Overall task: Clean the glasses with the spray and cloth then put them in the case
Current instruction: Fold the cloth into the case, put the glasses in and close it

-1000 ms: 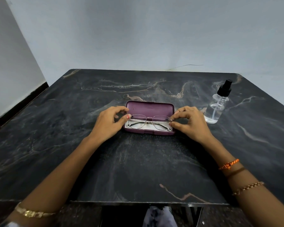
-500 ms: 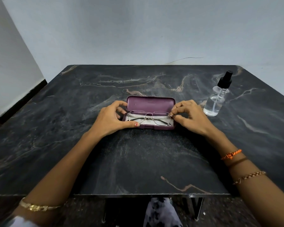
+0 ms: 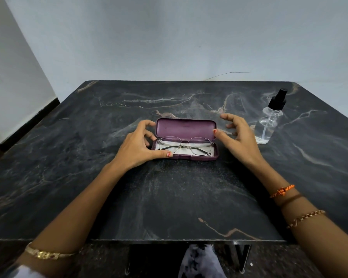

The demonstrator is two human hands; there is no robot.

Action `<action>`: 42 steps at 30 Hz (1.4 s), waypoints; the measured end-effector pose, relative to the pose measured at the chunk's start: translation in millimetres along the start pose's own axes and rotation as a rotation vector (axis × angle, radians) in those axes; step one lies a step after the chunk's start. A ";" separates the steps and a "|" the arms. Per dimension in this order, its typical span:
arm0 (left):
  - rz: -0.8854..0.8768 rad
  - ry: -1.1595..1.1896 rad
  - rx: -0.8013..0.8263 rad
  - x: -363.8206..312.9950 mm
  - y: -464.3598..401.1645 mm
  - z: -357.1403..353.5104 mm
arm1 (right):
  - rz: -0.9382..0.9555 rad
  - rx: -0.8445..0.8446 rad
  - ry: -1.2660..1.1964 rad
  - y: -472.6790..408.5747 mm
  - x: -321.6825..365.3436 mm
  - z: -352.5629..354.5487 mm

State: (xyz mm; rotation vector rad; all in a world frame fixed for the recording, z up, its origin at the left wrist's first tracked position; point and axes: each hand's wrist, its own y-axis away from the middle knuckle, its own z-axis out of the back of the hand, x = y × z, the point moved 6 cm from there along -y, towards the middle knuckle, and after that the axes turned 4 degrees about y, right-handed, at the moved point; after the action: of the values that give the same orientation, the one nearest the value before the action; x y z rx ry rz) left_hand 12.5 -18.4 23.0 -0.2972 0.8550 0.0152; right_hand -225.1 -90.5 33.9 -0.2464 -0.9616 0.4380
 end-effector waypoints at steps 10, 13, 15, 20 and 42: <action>0.047 0.013 0.004 2.6 1.2 -0.3 | -0.051 0.293 -0.194 6.9 1.8 -26.8; 0.043 -0.004 0.005 2.0 1.0 0.1 | 0.057 0.272 -0.094 6.9 7.9 -21.2; 0.039 -0.012 0.002 1.3 1.0 0.1 | 0.112 0.273 -0.044 7.3 11.9 -19.8; 0.034 -0.014 0.001 1.0 0.7 0.3 | 0.246 0.293 0.080 8.1 20.5 -20.7; -0.329 -0.065 0.101 -21.0 8.3 -12.1 | 0.425 0.399 0.287 20.7 29.8 -33.9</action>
State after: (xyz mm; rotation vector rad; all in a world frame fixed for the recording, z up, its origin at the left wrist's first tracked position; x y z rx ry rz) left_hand -11.4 -11.4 29.1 -0.3375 0.7322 -0.3219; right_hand -187.4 -58.7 28.9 -0.1432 -0.5202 0.9446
